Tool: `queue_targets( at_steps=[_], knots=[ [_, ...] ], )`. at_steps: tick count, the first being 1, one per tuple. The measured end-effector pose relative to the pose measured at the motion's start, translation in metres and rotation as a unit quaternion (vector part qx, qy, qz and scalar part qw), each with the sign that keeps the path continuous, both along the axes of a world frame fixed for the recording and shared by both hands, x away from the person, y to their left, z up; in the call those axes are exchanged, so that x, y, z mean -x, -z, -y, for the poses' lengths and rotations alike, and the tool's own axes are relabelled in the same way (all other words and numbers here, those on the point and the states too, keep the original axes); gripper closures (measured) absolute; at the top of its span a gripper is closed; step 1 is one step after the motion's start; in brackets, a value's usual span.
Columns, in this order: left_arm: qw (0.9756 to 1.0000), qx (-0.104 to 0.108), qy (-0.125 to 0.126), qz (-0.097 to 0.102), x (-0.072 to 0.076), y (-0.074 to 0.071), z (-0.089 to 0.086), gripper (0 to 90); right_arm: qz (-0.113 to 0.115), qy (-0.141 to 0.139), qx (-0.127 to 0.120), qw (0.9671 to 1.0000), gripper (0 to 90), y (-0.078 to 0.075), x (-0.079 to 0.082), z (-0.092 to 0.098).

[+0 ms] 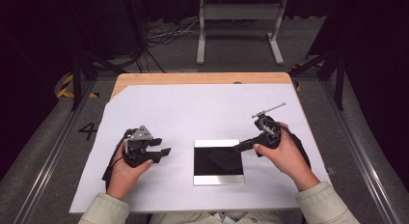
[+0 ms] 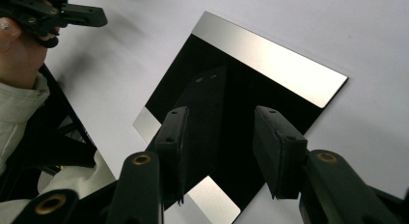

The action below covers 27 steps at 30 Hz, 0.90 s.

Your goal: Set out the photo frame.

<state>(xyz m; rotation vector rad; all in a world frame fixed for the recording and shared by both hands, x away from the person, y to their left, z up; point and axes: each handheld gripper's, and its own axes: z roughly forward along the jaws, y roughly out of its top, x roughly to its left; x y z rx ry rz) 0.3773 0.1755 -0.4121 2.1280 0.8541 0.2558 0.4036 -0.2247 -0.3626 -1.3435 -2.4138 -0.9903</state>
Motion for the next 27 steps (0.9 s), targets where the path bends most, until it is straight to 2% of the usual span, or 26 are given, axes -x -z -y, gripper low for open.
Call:
queue_targets(
  at_steps=[5,8,12,22,27],
  knots=[
    [1.0,0.0,-0.001,-0.002,0.0,0.0,0.0,46.4,-0.028,0.02,0.0,0.9994,56.4,0.006,-0.003,0.001],
    [1.0,0.001,0.0,-0.001,0.0,0.0,0.0,46.4,-0.053,0.035,-0.012,0.9979,58.0,0.01,-0.004,0.001],
    [1.0,0.0,0.0,-0.001,0.0,0.0,0.0,46.4,-0.075,0.046,-0.008,0.9961,57.9,0.014,-0.004,0.0],
    [1.0,0.0,0.0,-0.001,0.0,0.0,0.0,46.4,-0.1,0.048,-0.011,0.9938,57.4,0.021,-0.003,-0.004],
    [1.0,-0.001,0.0,0.0,0.0,0.0,0.0,46.4,-0.109,0.044,-0.022,0.9928,57.4,0.026,-0.003,-0.007]
  ],
)
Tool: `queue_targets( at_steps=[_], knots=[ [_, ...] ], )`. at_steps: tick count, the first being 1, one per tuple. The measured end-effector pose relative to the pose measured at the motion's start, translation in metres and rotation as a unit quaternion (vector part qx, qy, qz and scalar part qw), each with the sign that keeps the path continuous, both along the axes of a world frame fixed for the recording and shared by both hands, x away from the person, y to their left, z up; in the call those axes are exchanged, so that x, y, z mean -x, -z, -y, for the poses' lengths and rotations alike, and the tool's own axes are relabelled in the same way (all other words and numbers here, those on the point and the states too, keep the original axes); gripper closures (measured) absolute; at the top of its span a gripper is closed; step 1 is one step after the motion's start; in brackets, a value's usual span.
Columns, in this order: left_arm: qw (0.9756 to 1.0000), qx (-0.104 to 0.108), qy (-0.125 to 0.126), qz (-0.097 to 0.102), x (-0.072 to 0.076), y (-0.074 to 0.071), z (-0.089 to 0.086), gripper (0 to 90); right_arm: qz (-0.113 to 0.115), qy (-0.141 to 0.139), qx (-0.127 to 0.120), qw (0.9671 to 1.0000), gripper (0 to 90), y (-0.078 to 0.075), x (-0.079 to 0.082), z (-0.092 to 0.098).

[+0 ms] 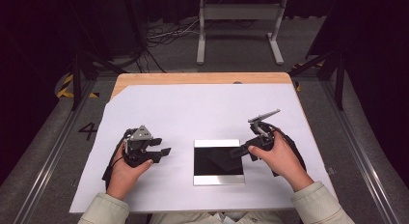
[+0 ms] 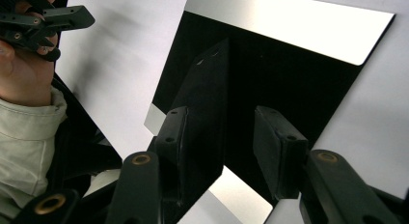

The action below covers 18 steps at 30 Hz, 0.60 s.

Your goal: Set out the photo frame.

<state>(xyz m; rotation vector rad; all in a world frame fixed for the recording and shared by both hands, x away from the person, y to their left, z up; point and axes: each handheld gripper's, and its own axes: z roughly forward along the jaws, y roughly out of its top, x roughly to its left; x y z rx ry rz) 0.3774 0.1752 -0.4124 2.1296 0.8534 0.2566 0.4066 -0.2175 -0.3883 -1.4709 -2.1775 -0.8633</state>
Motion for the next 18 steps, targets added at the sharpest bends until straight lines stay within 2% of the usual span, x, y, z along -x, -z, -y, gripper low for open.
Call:
queue_targets(
  at_steps=[5,9,18],
  knots=[
    [1.0,-0.001,-0.001,0.0,0.0,0.0002,-0.0001,46.3,-0.02,0.01,-0.014,0.9996,56.0,0.0037,0.0003,-0.0008],
    [1.0,-0.001,-0.001,0.003,0.0002,-0.0004,-0.0004,46.3,-0.032,0.014,-0.017,0.9993,57.3,0.0058,0.0013,-0.0037],
    [1.0,-0.001,-0.001,0.003,0.0002,-0.0003,-0.0003,46.2,-0.047,0.008,-0.023,0.9986,58.8,0.0086,0.0003,-0.0073]
  ],
)
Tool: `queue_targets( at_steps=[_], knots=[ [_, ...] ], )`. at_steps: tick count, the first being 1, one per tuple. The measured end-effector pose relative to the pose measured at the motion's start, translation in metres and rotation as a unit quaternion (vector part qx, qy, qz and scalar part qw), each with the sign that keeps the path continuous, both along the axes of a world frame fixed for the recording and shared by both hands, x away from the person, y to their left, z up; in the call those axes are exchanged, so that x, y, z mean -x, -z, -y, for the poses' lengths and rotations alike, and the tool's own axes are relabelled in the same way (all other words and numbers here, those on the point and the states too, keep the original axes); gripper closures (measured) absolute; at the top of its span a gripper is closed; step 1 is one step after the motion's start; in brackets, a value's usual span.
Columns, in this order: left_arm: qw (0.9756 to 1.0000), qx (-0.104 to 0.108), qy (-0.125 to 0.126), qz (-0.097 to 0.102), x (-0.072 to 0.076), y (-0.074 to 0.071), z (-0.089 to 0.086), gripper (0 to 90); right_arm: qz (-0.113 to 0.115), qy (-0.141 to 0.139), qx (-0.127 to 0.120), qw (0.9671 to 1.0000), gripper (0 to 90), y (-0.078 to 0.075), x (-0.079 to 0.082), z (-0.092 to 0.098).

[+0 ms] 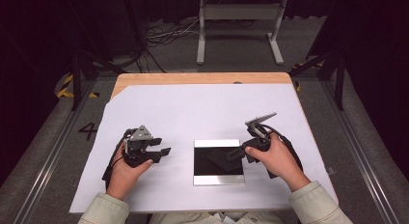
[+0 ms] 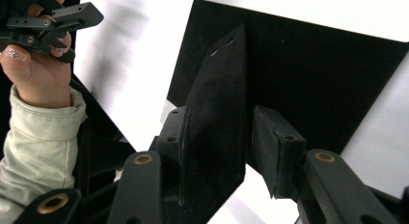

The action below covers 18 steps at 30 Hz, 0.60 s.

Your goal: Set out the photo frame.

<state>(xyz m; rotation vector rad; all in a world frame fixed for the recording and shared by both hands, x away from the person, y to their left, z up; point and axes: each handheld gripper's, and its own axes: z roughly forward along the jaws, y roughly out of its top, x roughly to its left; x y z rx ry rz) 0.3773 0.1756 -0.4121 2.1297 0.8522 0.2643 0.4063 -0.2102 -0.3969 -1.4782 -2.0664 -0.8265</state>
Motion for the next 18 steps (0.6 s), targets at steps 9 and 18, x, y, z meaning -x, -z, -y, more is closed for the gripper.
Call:
queue_targets(
  at_steps=[9,18],
  knots=[
    [1.0,0.001,-0.002,0.0,0.0003,-0.0001,0.0002,46.2,-0.011,-0.006,-0.009,0.9999,63.3,0.001,0.0017,-0.0037],
    [1.0,0.001,-0.003,0.001,0.0004,-0.0001,0.0002,46.0,0.0,-0.002,-0.001,1.0,64.8,-0.0008,0.0046,-0.0043]
  ],
)
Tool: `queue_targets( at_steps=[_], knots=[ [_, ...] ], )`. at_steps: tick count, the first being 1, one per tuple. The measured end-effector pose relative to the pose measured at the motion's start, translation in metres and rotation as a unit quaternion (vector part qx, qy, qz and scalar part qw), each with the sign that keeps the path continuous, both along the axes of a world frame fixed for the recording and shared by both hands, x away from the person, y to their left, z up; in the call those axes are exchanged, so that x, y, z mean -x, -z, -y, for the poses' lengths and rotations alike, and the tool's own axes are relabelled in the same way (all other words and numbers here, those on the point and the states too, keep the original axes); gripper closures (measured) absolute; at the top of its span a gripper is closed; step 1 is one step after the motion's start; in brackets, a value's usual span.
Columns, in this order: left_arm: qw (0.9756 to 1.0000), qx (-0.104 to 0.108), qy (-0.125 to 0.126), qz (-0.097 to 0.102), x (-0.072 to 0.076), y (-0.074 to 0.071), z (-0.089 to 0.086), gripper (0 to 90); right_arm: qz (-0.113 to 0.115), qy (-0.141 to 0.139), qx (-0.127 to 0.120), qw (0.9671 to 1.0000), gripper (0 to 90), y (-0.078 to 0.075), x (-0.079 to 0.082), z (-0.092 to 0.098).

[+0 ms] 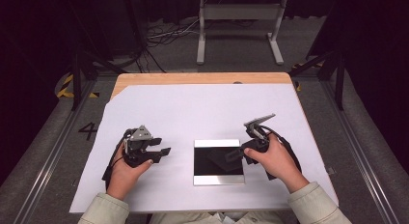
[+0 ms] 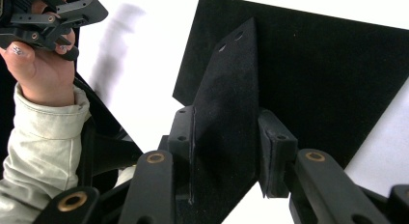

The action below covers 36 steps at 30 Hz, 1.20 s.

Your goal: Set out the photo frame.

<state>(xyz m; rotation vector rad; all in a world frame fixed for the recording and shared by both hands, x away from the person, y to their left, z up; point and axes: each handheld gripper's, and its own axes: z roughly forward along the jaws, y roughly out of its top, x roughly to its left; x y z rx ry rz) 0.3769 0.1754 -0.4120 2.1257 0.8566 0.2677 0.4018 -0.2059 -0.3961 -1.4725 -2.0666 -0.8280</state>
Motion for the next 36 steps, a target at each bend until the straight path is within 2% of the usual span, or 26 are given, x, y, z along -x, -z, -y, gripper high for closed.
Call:
queue_targets(
  at_steps=[9,18,28,36],
  knots=[
    [1.0,-0.002,0.001,0.003,0.0,0.0,0.0,45.7,0.019,-0.01,-0.003,0.9998,70.0,-0.005,0.003,0.0],
    [1.0,-0.003,0.0,0.004,0.001,-0.001,0.0,45.7,0.032,-0.024,-0.025,0.9989,77.7,-0.012,0.006,0.002],
    [1.0,0.002,-0.003,0.005,0.001,-0.001,0.0,45.6,0.042,-0.038,-0.074,0.9956,86.8,-0.022,0.014,0.001],
    [1.0,0.003,-0.004,0.006,0.001,-0.002,-0.002,45.6,0.067,-0.042,-0.083,0.9934,87.6,-0.03,0.021,-0.003]
  ],
)
